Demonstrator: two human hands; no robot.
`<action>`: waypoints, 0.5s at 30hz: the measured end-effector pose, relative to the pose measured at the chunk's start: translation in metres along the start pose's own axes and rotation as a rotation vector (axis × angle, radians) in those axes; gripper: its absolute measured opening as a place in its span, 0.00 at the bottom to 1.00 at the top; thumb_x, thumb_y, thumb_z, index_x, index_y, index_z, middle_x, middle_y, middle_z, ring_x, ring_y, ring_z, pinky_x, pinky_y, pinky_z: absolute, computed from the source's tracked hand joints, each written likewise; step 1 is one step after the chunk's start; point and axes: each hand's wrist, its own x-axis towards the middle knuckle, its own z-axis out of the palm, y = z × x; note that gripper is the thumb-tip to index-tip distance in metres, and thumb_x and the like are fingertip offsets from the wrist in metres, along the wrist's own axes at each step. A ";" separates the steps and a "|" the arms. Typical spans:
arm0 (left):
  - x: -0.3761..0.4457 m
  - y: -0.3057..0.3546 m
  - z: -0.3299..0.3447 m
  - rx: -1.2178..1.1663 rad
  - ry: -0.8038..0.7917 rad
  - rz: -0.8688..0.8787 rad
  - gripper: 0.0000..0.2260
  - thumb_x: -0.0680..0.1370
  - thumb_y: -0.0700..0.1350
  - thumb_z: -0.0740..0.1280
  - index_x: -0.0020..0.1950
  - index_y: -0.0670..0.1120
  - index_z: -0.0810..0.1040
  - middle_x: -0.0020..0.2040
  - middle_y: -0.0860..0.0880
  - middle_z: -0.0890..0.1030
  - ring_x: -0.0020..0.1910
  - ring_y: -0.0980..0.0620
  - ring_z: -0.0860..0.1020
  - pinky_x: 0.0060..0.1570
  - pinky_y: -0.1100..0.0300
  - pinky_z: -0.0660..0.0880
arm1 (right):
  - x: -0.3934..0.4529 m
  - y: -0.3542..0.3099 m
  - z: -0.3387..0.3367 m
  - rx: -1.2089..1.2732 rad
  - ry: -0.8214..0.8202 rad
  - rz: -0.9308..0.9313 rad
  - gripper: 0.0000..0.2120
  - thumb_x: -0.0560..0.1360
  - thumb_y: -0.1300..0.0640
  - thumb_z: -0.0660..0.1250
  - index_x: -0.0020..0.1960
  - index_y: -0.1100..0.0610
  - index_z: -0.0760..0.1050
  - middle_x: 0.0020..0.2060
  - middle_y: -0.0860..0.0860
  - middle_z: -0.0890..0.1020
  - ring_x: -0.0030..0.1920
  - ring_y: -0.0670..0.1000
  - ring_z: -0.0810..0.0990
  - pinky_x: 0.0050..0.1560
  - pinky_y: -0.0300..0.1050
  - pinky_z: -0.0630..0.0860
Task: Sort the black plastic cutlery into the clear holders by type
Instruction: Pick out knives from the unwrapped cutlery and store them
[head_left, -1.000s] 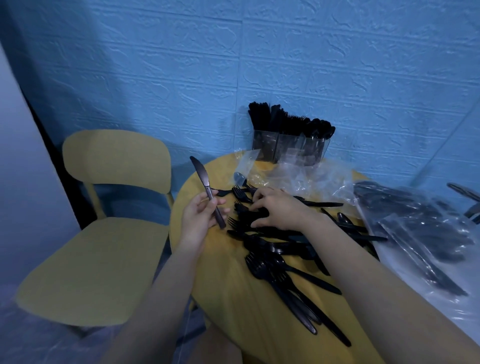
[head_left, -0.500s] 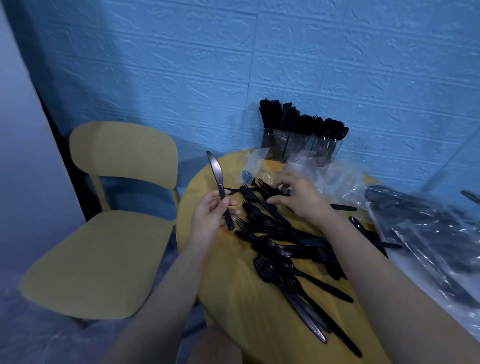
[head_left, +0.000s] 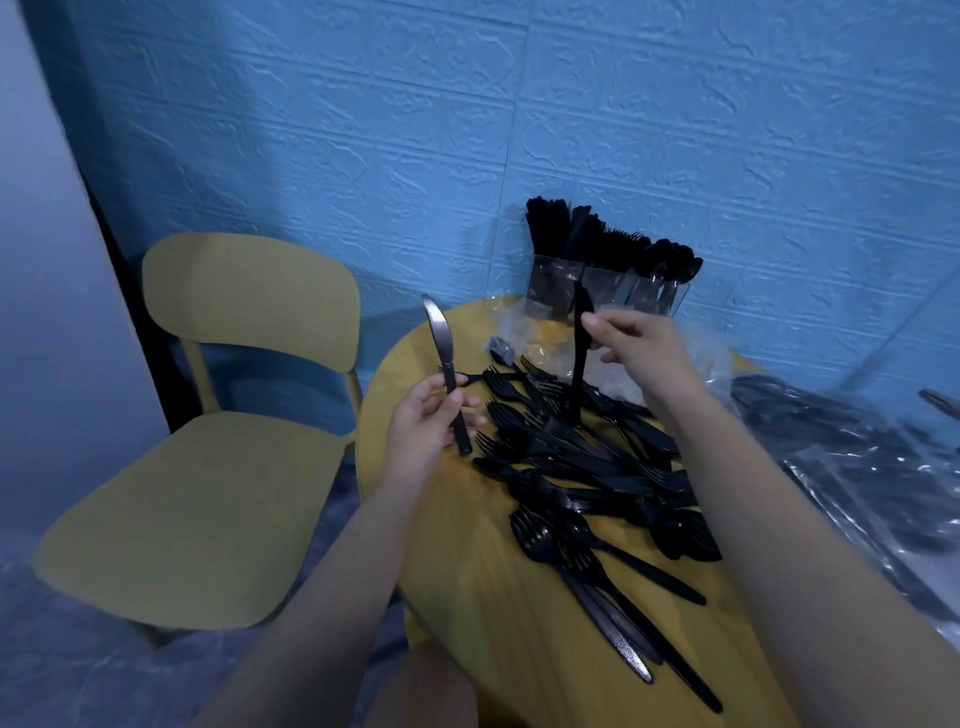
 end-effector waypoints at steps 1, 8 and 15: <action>0.000 0.000 0.000 -0.003 0.000 0.001 0.07 0.80 0.37 0.61 0.56 0.42 0.75 0.43 0.46 0.82 0.34 0.55 0.82 0.39 0.62 0.80 | 0.000 -0.004 0.000 0.029 -0.010 -0.017 0.09 0.75 0.57 0.68 0.53 0.58 0.80 0.41 0.47 0.82 0.40 0.47 0.79 0.41 0.37 0.75; -0.004 0.003 0.002 -0.022 -0.026 -0.020 0.09 0.81 0.38 0.61 0.57 0.46 0.78 0.43 0.49 0.85 0.36 0.53 0.83 0.37 0.61 0.80 | -0.002 -0.032 0.040 0.045 -0.292 -0.059 0.03 0.73 0.66 0.69 0.44 0.60 0.79 0.35 0.53 0.83 0.32 0.45 0.82 0.38 0.37 0.79; -0.008 0.003 0.004 -0.047 -0.112 0.035 0.09 0.82 0.41 0.57 0.55 0.49 0.76 0.44 0.52 0.84 0.34 0.54 0.83 0.36 0.64 0.79 | 0.010 -0.025 0.070 -0.162 -0.302 -0.071 0.02 0.74 0.65 0.69 0.46 0.61 0.79 0.26 0.46 0.80 0.27 0.40 0.79 0.35 0.34 0.77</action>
